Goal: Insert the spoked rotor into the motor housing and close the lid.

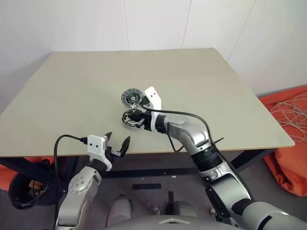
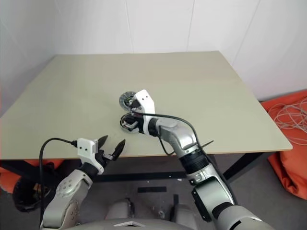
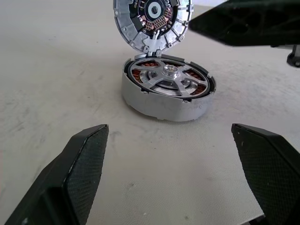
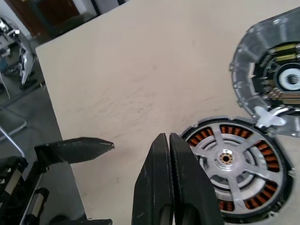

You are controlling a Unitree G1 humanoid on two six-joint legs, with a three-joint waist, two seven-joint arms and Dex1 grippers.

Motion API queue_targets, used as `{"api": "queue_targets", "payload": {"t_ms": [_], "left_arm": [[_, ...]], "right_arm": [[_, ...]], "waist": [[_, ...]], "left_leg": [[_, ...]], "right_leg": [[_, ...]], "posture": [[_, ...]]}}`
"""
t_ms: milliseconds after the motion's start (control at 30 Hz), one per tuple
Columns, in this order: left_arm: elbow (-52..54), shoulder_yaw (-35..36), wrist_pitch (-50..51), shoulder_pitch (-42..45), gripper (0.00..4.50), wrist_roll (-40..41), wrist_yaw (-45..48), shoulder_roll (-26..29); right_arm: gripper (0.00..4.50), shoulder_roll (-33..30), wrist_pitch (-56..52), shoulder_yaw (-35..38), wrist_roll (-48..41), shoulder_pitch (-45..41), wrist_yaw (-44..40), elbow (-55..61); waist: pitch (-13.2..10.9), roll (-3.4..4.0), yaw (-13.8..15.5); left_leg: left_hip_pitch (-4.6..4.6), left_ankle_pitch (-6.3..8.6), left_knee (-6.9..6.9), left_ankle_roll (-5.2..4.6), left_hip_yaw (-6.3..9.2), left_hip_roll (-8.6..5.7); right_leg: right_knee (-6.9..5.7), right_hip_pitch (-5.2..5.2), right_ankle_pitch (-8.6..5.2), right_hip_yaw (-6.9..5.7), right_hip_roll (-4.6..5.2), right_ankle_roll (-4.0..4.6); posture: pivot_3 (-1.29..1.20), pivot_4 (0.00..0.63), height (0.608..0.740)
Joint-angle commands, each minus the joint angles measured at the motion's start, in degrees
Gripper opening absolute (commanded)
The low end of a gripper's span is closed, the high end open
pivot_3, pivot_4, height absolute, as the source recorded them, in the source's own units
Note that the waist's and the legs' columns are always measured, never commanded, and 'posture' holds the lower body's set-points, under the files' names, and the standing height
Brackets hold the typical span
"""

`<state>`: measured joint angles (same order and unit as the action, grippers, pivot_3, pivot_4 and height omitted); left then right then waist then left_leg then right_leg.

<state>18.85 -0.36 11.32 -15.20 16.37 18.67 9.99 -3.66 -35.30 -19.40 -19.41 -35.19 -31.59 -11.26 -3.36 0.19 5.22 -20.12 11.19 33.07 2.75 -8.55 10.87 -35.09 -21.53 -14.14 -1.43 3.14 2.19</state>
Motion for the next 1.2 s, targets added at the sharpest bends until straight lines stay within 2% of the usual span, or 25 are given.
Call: {"api": "queue_targets", "payload": {"t_ms": [33, 300, 533, 833, 967, 1200], "left_arm": [[1.51, 0.38, -1.08, 0.51, 4.5, 0.04, 0.08, 0.02], [0.92, 0.51, -1.54, 0.64, 4.5, 0.09, 0.31, 0.07], [0.66, 0.38, -2.13, 0.41, 4.5, -0.04, 0.42, -0.03], [0.96, 0.17, -1.89, 0.66, 4.5, -0.01, 0.12, -0.09], [1.77, 0.04, -1.07, 0.92, 4.5, 0.11, -0.18, -0.03], [3.08, 0.03, 0.2, 1.05, 4.5, 0.23, -0.61, -0.06]], "right_arm": [[0.03, 1.18, 5.44, -0.39, 3.51, -2.67, -1.23, -4.04], [0.03, 4.3, 14.95, 1.14, 10.89, -8.1, 1.84, -18.02], [0.03, 5.09, 16.13, 1.57, 13.87, -10.0, 1.52, -23.97], [0.03, 3.91, 12.91, -0.59, 17.48, -7.44, -2.04, -22.65], [0.03, 4.38, 12.92, 1.22, 16.4, -7.36, -2.84, -20.47], [0.03, -0.78, 10.47, -1.34, 14.69, -5.58, -14.13, -5.19]], "waist": [[-0.01, -0.01, -0.02], [-0.01, -0.03, -0.81], [-0.01, -0.03, -1.3], [0.0, -0.03, -1.3], [0.0, -0.03, -1.3], [-0.01, -0.05, -1.25]], "left_leg": [[0.0, 0.0, 0.0, 0.0, 0.0, 0.0], [0.0, 0.0, 0.0, -0.01, 0.0, 0.01], [0.0, 0.04, 0.01, -0.07, 0.0, 0.01], [0.12, 0.16, 0.02, -0.28, -0.01, 0.01], [0.17, 0.16, 0.02, -0.28, -0.01, 0.02], [0.07, 0.16, 0.03, -0.3, 0.01, 0.02]], "right_leg": [[0.0, 0.0, 0.03, 0.0, 0.0, 0.04], [-0.02, -0.01, 0.06, 0.0, 0.0, 0.11], [-0.01, 0.0, 0.08, 0.0, -0.01, 0.18], [-0.02, 0.14, 0.08, 0.0, -0.01, 0.19], [-0.03, 0.18, 0.08, 0.0, -0.01, 0.19], [-0.02, 0.11, 0.08, -0.01, -0.02, 0.2]], "posture": [[0.0, 0.0, 0.74], [0.0, 0.0, 0.74], [0.0, 0.0, 0.74], [0.0, 0.0, 0.74], [0.0, 0.0, 0.74], [0.0, 0.0, 0.74]]}}
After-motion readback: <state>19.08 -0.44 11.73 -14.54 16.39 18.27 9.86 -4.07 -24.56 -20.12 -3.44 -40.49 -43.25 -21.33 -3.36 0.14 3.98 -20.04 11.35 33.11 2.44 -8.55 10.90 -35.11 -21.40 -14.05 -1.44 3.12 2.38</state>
